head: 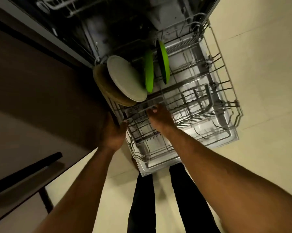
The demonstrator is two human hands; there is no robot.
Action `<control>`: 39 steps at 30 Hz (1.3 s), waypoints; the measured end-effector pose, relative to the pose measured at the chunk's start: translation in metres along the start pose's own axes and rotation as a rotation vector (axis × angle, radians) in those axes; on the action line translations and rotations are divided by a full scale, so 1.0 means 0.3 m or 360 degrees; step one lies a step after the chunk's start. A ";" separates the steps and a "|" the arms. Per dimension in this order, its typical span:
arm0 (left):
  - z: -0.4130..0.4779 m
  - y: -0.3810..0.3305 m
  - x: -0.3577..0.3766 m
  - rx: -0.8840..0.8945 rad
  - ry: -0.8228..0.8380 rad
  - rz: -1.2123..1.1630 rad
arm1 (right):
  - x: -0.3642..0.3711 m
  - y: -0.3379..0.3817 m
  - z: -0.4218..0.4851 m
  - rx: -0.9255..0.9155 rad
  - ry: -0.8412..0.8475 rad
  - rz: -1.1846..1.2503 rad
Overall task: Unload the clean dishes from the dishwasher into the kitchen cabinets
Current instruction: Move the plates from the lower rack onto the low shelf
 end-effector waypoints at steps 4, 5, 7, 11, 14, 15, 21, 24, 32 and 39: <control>0.171 0.033 0.066 0.0126 -0.0155 -0.0123 | 0.103 -0.024 0.203 0.0021 0.0041 0.0137; 0.207 0.042 0.083 0.0146 -0.0215 -0.0166 | 0.123 -0.033 0.251 0.0074 0.0040 0.0211; 0.261 0.043 0.112 0.0177 -0.0270 -0.0370 | 0.154 -0.039 0.324 0.0199 0.0062 0.0459; 0.320 0.036 0.143 0.0104 -0.0356 -0.0732 | 0.215 -0.042 0.403 0.0471 0.0174 0.1073; 0.357 0.049 0.142 0.0064 -0.0398 -0.0984 | 0.263 -0.028 0.417 0.0562 0.0249 0.1650; 0.365 0.040 0.140 0.0078 -0.0365 -0.1039 | 0.270 -0.021 0.419 0.0552 0.0275 0.1841; 0.340 -0.023 0.103 0.0016 -0.0289 -0.1490 | 0.259 0.003 0.377 0.0577 0.0352 0.2178; 0.290 -0.052 0.071 0.0040 -0.0315 -0.1554 | 0.237 -0.004 0.323 0.0637 0.0321 0.2253; 0.062 -0.102 -0.038 0.0141 -0.0338 -0.1542 | 0.187 -0.021 0.073 0.0727 0.0437 0.2443; -0.146 -0.174 -0.108 0.0065 -0.0333 -0.1520 | 0.075 -0.034 -0.201 0.0889 0.0284 0.2414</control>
Point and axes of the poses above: each hand's wrist, its own z-axis towards the middle knuckle, its own x-axis out of the palm, y = z × x, the point moved 6 cm from there along z, towards the middle knuckle, and after that the axes turned 1 degree about x, right-handed, at the moved point
